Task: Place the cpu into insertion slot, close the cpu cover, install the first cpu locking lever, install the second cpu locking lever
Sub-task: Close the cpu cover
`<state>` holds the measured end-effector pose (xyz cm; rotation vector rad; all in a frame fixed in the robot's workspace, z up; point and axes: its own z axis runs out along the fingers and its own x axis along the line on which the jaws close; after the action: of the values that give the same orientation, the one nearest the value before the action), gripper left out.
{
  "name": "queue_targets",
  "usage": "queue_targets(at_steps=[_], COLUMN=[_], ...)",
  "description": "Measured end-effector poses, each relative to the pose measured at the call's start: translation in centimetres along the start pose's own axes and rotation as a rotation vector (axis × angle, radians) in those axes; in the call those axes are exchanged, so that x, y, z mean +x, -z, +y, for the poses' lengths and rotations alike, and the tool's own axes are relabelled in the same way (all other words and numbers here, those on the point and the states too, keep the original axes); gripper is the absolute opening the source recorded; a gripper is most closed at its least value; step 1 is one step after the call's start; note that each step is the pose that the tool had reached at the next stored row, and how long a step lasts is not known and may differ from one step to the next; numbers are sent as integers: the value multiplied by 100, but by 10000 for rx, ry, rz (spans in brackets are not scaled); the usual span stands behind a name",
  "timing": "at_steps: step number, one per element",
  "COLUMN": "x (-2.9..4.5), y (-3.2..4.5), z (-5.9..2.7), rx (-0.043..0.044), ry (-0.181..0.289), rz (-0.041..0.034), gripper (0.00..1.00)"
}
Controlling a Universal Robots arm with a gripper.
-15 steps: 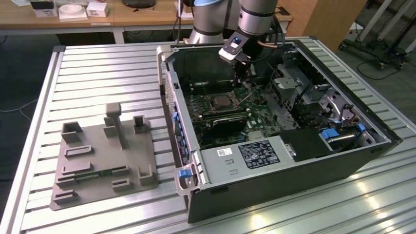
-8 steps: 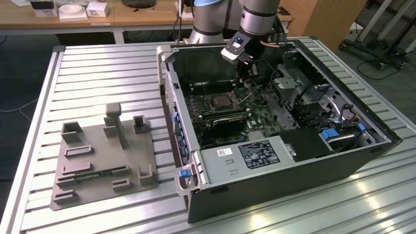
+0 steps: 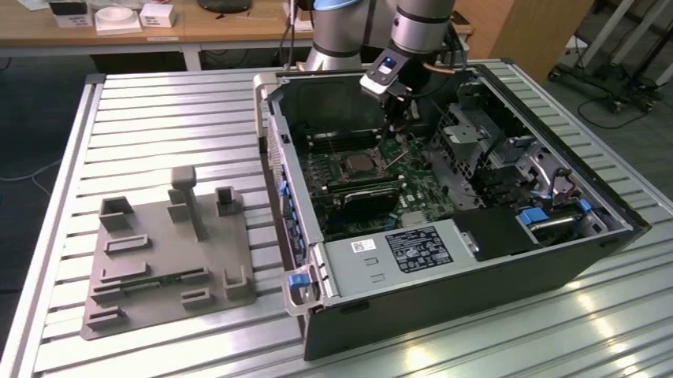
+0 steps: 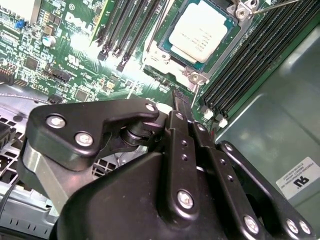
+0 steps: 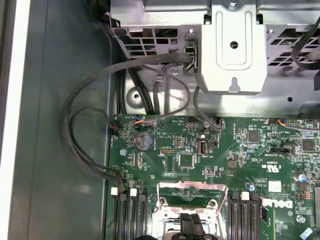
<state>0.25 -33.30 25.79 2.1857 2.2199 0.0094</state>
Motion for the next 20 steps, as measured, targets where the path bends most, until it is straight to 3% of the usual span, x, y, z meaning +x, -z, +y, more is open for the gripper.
queue_targets(at_steps=[13,20], x=[-2,-2], y=[6,39], z=[167,203], rx=[0,0], ry=[0,-1], rz=[0,0], gripper=[10,10])
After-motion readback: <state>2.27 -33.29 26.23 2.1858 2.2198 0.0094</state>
